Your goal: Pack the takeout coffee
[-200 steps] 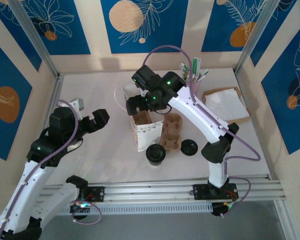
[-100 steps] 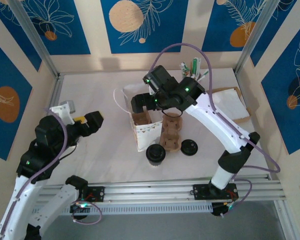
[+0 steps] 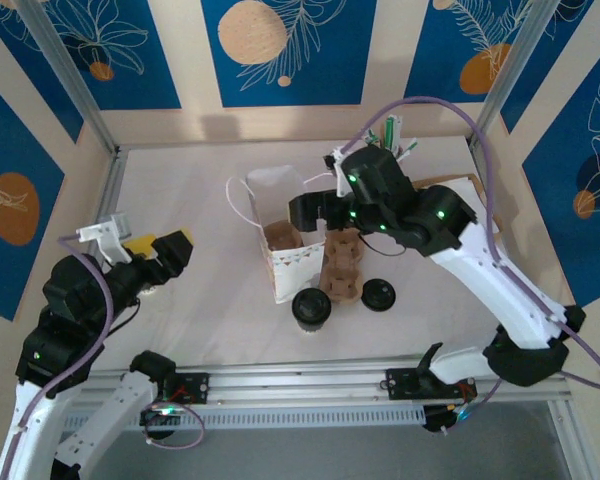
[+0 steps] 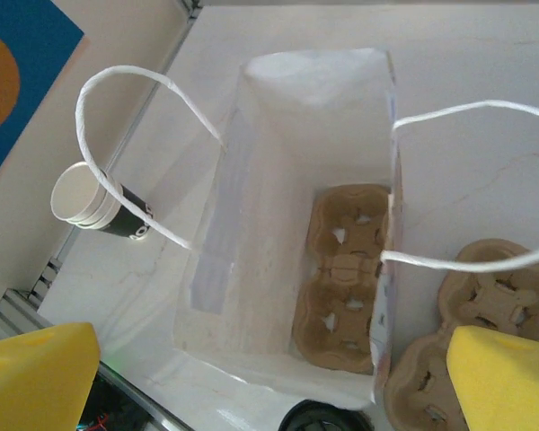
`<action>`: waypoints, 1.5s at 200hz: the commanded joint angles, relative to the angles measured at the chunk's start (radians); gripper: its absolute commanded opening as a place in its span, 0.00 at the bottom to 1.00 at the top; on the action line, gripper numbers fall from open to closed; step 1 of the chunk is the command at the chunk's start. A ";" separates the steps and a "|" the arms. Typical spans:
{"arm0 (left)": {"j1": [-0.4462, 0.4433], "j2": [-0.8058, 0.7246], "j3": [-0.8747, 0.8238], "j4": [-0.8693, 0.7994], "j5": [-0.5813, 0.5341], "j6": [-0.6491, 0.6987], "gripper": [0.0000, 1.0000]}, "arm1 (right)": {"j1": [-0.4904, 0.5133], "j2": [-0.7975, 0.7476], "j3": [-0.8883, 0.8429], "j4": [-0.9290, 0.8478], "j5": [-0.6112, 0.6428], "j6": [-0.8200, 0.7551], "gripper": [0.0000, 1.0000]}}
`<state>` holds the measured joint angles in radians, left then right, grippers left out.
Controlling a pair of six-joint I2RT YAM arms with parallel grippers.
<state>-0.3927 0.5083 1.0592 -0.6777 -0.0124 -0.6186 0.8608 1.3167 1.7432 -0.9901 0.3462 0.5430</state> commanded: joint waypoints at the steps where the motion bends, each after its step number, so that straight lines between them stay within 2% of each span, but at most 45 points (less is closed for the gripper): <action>1: 0.012 -0.008 0.000 -0.041 0.001 -0.003 1.00 | -0.014 -0.082 -0.062 0.023 0.046 0.014 0.99; 68: 0.012 -0.075 -0.013 -0.153 0.082 -0.106 1.00 | -0.053 -0.347 -0.289 -0.020 0.044 0.063 0.99; 133: 0.012 -0.061 -0.084 -0.236 0.248 -0.189 0.99 | -0.066 -0.444 -0.422 -0.105 -0.014 0.084 0.99; 166: 0.012 -0.053 -0.190 -0.201 0.353 -0.251 0.88 | -0.068 -0.464 -0.529 -0.100 -0.037 0.104 0.99; 204: 0.010 -0.072 -0.351 -0.074 0.418 -0.348 0.67 | -0.079 -0.455 -0.669 0.006 -0.151 0.089 0.99; 233: 0.011 -0.066 -0.427 0.006 0.417 -0.370 0.63 | -0.080 -0.432 -0.762 0.118 -0.171 0.048 0.99; 253: 0.011 -0.033 -0.463 0.059 0.413 -0.367 0.62 | -0.107 -0.407 -0.786 0.177 -0.225 0.010 0.93; 275: 0.011 0.027 -0.495 0.124 0.417 -0.360 0.61 | -0.133 -0.390 -0.831 0.279 -0.289 -0.046 0.73; 300: 0.011 0.091 -0.508 0.190 0.422 -0.346 0.61 | -0.166 -0.390 -0.876 0.400 -0.342 -0.078 0.65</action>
<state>-0.3920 0.5591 0.5682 -0.5968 0.3855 -0.9680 0.7219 0.9279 0.9054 -0.7494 0.1009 0.5259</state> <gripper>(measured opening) 0.612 0.681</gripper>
